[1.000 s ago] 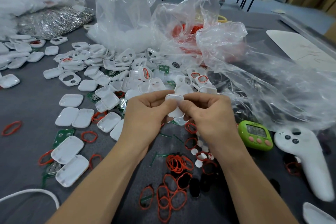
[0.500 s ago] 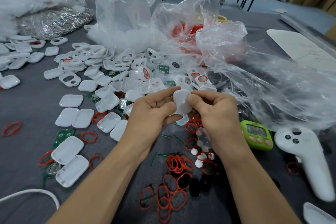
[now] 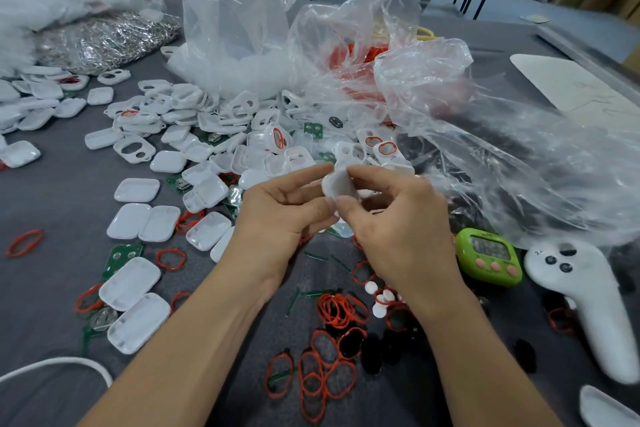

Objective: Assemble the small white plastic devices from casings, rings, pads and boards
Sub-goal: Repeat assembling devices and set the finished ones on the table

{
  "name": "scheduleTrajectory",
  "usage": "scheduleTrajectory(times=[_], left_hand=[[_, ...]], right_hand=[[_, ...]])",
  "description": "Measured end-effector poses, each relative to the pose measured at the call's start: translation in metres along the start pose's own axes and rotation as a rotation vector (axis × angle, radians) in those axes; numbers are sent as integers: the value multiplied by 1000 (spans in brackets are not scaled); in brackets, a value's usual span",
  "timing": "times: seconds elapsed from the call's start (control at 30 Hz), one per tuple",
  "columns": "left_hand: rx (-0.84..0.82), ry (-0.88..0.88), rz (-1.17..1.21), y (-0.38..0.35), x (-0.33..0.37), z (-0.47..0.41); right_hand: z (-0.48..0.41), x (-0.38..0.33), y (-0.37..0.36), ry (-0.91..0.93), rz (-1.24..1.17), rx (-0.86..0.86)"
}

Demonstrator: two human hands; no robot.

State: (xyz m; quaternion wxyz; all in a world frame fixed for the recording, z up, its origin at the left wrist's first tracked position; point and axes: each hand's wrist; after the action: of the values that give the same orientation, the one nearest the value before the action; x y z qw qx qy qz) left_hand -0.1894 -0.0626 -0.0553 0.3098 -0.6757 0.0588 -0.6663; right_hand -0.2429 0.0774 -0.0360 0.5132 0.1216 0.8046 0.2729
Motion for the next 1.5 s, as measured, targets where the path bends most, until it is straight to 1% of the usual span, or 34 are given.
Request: scheduleTrajectory(times=[0.1,0.27,0.37,0.73,0.9,1.03,1.13,1.33,1.4,1.5], left_hand=[[6,11,34,0,1,0],[1,49,65,-1,3,-1],[-7,65,94,0,3,-1],[-4,72,92,-4,4,0],[7,70,82,-3,4,1],[21,67,76,-3,3,2],[41,67,74,-3,4,2],[92,47,47,-4,6,2],[101,48,40,-2,6,1],[75,66,-25,-2,6,1]], right_hand=[[-1,0,4,8,6,-68],[1,-5,6,88,146,-17],[2,-8,5,96,208,9],[5,-11,2,60,147,67],[5,-9,0,45,150,15],[5,-8,0,48,206,-37],[6,-10,0,49,184,-6],[6,-11,2,65,149,-28],[3,-9,4,30,50,-48],[-5,-1,7,-62,-122,-26]])
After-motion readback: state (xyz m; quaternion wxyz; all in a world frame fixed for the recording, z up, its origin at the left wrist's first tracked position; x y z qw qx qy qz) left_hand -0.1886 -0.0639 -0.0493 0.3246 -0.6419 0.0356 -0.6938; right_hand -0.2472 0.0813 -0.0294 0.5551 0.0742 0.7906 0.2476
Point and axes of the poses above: each hand's wrist, its own z-axis away from the middle knuckle, its own y-axis out of the back of the hand, x = y × z, and after that the axes turned 3 degrees about z, right-handed
